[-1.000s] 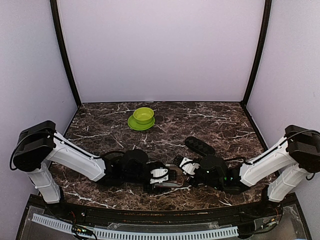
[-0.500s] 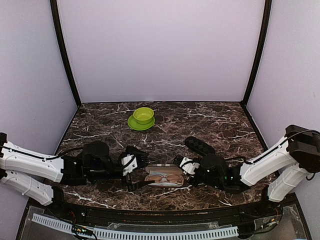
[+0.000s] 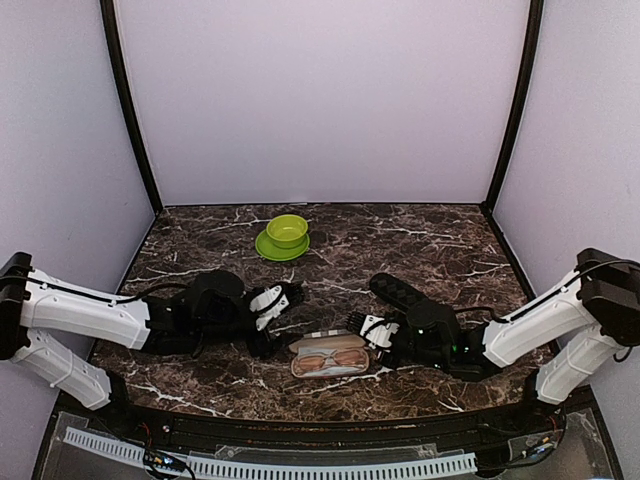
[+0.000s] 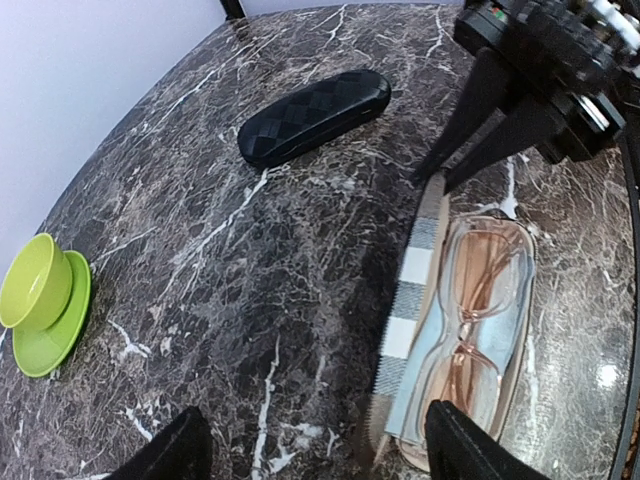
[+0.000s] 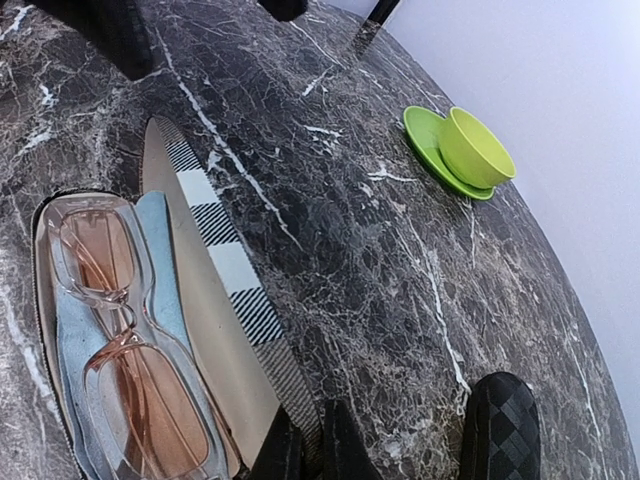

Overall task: Organize the sunglasses
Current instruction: Pass from the right arm to the left

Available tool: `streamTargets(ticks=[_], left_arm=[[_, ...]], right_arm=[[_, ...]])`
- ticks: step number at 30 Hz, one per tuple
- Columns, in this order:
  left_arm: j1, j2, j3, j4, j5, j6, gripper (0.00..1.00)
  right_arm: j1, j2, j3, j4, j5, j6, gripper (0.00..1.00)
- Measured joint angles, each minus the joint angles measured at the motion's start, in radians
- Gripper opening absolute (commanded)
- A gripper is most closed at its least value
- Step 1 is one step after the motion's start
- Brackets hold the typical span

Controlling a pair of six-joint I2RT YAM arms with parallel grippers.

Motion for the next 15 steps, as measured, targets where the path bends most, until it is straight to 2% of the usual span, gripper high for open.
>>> streamTargets(ticks=[9,15], left_arm=[[0.07,0.039,0.062,-0.066,0.173,-0.04,0.74],[0.103,0.082,0.079,-0.113,0.273,-0.047,0.64]], right_arm=[[-0.01,-0.001,0.0,0.003,-0.021,-0.02,0.0],[-0.01,0.0,0.0,0.007,-0.024,-0.02,0.0]])
